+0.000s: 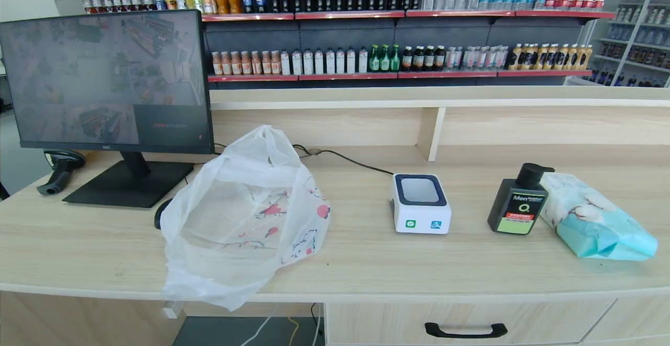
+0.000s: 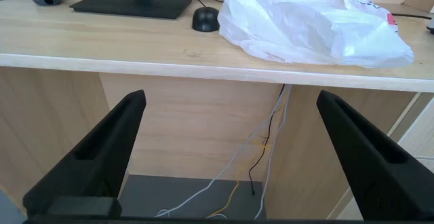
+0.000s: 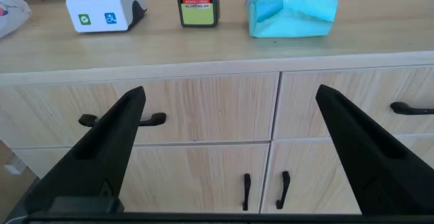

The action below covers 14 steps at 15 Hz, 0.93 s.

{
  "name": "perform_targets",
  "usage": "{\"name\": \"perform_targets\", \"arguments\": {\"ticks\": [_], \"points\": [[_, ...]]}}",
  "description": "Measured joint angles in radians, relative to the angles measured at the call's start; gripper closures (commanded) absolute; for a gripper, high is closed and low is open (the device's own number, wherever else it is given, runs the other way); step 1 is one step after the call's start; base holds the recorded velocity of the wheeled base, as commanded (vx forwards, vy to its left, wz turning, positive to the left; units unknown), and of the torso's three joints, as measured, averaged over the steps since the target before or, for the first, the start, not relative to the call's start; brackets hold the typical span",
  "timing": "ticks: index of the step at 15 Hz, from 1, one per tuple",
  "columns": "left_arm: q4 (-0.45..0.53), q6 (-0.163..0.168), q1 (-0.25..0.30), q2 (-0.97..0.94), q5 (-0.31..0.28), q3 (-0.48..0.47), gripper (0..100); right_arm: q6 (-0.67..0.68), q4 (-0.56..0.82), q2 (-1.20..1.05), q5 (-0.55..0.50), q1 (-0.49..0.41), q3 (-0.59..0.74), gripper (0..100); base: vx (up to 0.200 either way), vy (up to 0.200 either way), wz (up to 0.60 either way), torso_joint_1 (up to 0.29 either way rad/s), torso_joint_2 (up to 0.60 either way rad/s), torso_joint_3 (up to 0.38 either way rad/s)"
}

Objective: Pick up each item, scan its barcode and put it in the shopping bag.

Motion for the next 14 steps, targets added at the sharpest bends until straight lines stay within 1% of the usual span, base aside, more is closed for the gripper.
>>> {"name": "perform_targets", "arguments": {"ticks": [3, 6, 8, 9, 10, 14], "points": [[0.000, 0.000, 0.000, 0.000, 0.000, 0.000, 0, -0.015, -0.021, 0.001, 0.004, 0.000, -0.016, 0, 0.000, 0.000, 0.00, 0.000, 0.00, 0.000], [0.000, 0.000, 0.000, 0.000, 0.000, 0.000, 0, -0.019, -0.017, 0.033, 0.020, 0.007, -0.118, 0, 0.000, 0.000, 0.00, 0.000, 0.00, 0.000], [0.000, 0.000, 0.000, 0.000, 0.000, 0.000, 0, -0.041, -0.040, 0.097, 0.023, 0.024, -0.187, 0, 0.000, 0.000, 0.00, 0.000, 0.00, 0.000], [0.000, 0.000, 0.000, 0.000, 0.000, 0.000, 0, -0.060, -0.084, 0.146, 0.023, 0.034, -0.219, 0, 0.000, 0.000, 0.00, 0.000, 0.00, 0.000], [0.000, 0.000, 0.000, 0.000, 0.000, 0.000, 0, -0.078, -0.166, 0.210, 0.024, 0.042, -0.242, 0, 0.000, 0.000, 0.00, 0.000, 0.00, 0.000], [0.000, 0.000, 0.000, 0.000, 0.000, 0.000, 0, -0.121, -0.618, 0.514, 0.025, 0.057, -0.266, 0, 0.000, 0.000, 0.00, 0.000, 0.00, 0.000]]}}
